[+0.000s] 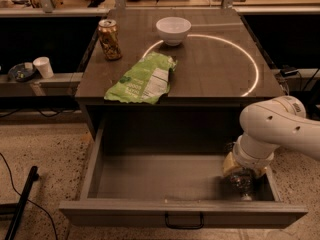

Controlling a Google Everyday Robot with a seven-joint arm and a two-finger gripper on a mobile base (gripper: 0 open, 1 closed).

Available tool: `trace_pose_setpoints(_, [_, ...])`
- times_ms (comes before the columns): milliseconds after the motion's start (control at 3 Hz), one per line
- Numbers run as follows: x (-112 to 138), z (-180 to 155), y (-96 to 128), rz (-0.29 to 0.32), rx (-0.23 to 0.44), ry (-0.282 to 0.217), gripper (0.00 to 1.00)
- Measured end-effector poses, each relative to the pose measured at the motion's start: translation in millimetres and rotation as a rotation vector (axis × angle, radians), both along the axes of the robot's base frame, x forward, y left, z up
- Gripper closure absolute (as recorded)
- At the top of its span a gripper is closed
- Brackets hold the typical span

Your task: Pick water bottle from top drawer and place on counter

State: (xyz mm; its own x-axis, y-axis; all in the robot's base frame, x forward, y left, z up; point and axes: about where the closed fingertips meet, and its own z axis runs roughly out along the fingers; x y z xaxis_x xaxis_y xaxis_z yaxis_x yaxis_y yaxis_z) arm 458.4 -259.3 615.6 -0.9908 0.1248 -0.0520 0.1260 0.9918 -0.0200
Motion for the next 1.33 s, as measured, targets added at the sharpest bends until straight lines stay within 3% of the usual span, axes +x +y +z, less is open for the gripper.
trace_pose_setpoints(667, [-1, 1, 0, 0.044, 0.01, -0.006, 0.59])
trace_pose_setpoints(1000, [4, 36, 7, 0.075, 0.037, -0.047, 0.68])
trace_pose_setpoints(1333, [8, 91, 21, 0.123, 0.057, -0.091, 0.67])
